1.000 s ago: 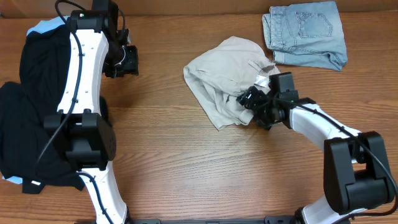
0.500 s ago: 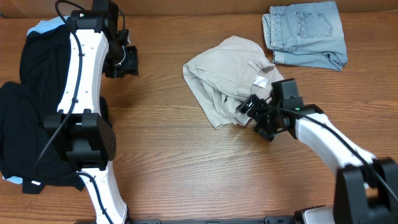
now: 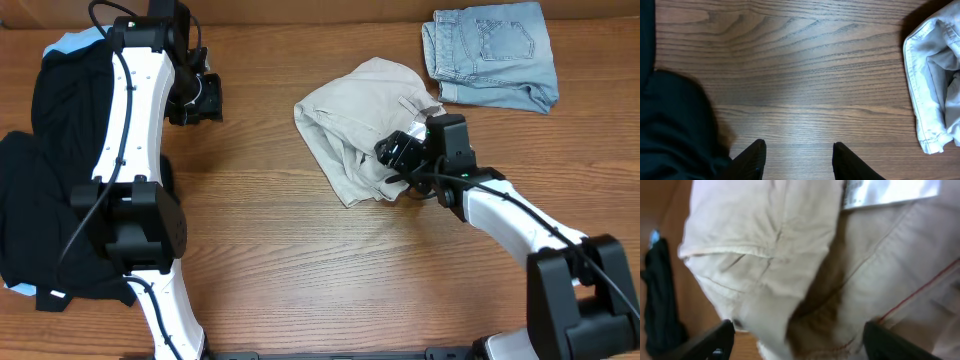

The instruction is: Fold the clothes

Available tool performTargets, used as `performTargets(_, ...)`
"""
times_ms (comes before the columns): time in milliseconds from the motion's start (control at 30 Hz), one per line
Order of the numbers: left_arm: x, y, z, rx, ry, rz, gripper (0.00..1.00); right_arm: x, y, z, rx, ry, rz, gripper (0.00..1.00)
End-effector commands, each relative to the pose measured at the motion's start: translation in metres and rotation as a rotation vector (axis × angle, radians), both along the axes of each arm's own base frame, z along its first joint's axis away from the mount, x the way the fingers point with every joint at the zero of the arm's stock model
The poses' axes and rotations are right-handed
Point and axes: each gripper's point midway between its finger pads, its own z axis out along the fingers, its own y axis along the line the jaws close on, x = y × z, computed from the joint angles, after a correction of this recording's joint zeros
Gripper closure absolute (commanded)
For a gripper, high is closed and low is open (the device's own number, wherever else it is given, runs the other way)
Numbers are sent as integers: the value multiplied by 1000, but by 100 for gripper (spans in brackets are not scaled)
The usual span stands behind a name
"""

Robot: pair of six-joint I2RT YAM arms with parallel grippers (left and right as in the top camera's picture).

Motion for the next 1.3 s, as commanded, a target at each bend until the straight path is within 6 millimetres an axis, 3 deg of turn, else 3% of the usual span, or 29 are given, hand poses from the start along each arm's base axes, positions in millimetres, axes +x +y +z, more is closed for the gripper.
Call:
performTargets(0, 3, -3, 7, 1, -21, 2, 54, 6, -6, -5, -65, -34, 9, 30)
performTargets(133, 3, -3, 7, 1, -21, 2, 54, 8, -10, -6, -99, -46, 13, 54)
performTargets(233, 3, -3, 7, 1, -21, 2, 54, 7, -9, -6, -101, -48, 29, 77)
performTargets(333, 3, -3, 7, 1, -21, 2, 54, 2, -5, -2, -95, -41, 66, 84)
performTargets(367, 3, -3, 7, 1, -21, 2, 55, -3, -3, 5, -94, -30, 82, 89)
performTargets(433, 3, -3, 7, 1, -21, 2, 55, -9, -5, 16, -99, -4, 84, 90)
performTargets(600, 3, -3, 7, 1, -21, 2, 54, -35, -3, 61, -76, 82, 117, 96)
performTargets(667, 3, -3, 7, 1, -21, 2, 55, -48, -1, 70, -64, 143, 136, 96)
performTargets(733, 3, -3, 7, 1, -21, 2, 55, -75, -4, 57, -75, 280, 121, 96)
performTargets(833, 3, -3, 7, 1, -20, 2, 55, -114, -7, 27, -94, 483, 91, 96)
performTargets(967, 3, -3, 7, 1, -21, 2, 55, -152, -8, -14, -117, 642, 81, 96)
performTargets(1000, 3, -3, 7, 1, -21, 2, 55, -164, -4, -31, -85, 673, 94, 84)
performTargets(1067, 3, -3, 7, 1, -22, 2, 55, -166, -1, -39, -58, 667, 101, 63)
performTargets(1100, 4, -3, 7, 1, -25, 2, 55, -165, -2, -40, -56, 661, 100, 57)
performTargets(1267, 6, -3, 7, 1, -32, 2, 54, -156, 1, -23, -61, 628, 135, 43)
